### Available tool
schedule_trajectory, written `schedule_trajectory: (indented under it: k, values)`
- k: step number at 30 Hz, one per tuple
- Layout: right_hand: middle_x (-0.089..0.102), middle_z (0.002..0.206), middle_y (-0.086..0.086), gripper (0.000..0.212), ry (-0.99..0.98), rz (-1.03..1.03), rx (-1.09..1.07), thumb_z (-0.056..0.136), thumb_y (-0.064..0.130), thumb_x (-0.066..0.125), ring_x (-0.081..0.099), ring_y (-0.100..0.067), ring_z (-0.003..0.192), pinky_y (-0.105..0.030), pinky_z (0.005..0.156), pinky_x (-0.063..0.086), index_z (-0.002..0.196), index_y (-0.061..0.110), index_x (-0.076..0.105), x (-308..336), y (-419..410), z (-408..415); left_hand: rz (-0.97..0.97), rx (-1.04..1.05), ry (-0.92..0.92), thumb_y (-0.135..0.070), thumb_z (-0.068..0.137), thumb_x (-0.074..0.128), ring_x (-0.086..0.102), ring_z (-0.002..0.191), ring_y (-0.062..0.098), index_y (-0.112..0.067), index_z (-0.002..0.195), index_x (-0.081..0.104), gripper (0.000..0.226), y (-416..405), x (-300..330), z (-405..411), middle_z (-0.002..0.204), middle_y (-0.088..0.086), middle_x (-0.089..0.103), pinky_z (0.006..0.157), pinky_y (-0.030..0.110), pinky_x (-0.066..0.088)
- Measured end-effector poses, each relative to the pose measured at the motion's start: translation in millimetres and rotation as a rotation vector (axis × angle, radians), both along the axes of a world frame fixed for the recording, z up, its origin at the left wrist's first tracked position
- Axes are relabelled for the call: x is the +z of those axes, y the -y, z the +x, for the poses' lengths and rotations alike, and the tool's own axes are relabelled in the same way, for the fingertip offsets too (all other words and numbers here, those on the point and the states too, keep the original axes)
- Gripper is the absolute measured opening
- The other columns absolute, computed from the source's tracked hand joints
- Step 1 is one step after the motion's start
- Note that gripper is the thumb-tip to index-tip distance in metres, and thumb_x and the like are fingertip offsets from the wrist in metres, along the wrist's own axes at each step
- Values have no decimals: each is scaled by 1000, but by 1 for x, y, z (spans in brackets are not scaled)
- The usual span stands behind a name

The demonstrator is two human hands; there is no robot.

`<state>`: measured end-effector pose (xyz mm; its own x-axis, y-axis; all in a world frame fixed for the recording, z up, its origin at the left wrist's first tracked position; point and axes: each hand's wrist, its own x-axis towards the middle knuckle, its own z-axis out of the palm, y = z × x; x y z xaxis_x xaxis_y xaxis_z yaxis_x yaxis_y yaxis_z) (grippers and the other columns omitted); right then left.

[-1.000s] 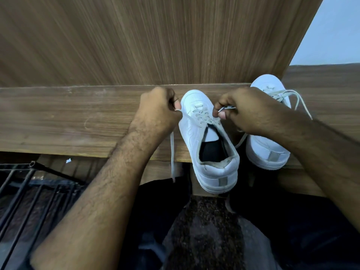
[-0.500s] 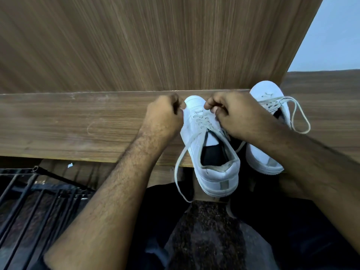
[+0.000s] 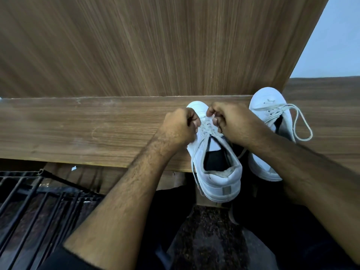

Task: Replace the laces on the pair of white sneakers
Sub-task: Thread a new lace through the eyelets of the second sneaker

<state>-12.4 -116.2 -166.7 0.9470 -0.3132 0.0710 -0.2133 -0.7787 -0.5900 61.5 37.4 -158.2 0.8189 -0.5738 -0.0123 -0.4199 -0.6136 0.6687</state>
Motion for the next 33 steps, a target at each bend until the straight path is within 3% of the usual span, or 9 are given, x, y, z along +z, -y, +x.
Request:
schedule_trajectory:
  k: [2, 6, 10, 16, 24, 27, 33]
  values:
    - [69, 82, -5, 30, 35, 28, -23, 93, 0, 55, 63, -13, 68, -40, 75, 57, 112, 20, 66, -2, 0, 1, -61, 62, -64, -8, 98, 56, 74, 64, 21, -14, 89, 67, 15, -1, 0, 4, 81, 5, 74, 52, 29, 57]
    - [71, 93, 2, 16, 59, -128, 22, 92, 21, 67, 65, -17, 84, -38, 80, 54, 108, 23, 70, -3, 5, 7, -24, -13, 64, -18, 87, 75, 71, 69, 15, -23, 85, 72, 6, 3, -7, 11, 77, -3, 72, 72, 36, 61]
    - [62, 82, 6, 5, 89, -268, 117, 89, 18, 62, 58, -16, 77, -41, 72, 52, 87, 22, 62, -3, 1, 8, -5, -51, 128, -14, 85, 72, 70, 72, 13, -26, 82, 78, 13, 7, -9, 15, 80, -7, 73, 75, 37, 61]
    - [53, 82, 6, 13, 21, -307, 139, 86, 9, 55, 51, -17, 77, -39, 68, 45, 82, 22, 55, -1, -2, 11, 29, -63, 176, -7, 84, 64, 69, 70, 16, -25, 72, 68, 22, 8, -11, 18, 74, -4, 70, 74, 38, 60]
    - [47, 93, 0, 3, 23, -350, 169, 95, 16, 48, 47, -18, 86, -37, 74, 42, 94, 16, 51, -3, -3, 9, 224, -216, 297, -22, 98, 53, 58, 93, 24, -19, 95, 56, 5, 11, -10, 17, 100, -1, 55, 82, 44, 50]
    - [44, 89, 1, 4, 85, -362, 178, 95, 14, 51, 48, -18, 82, -34, 70, 38, 97, 14, 55, -4, -4, 9, 258, -218, 400, -30, 101, 49, 61, 93, 31, -12, 108, 53, 20, 10, -11, 13, 102, -2, 47, 71, 39, 43]
    - [52, 98, -5, 11, 76, -474, 166, 98, 22, 52, 54, -23, 83, -33, 69, 36, 104, 12, 51, 1, -5, 5, 304, -186, 483, -32, 101, 46, 62, 98, 35, -9, 111, 52, 25, 13, -5, 5, 114, 7, 55, 69, 39, 39]
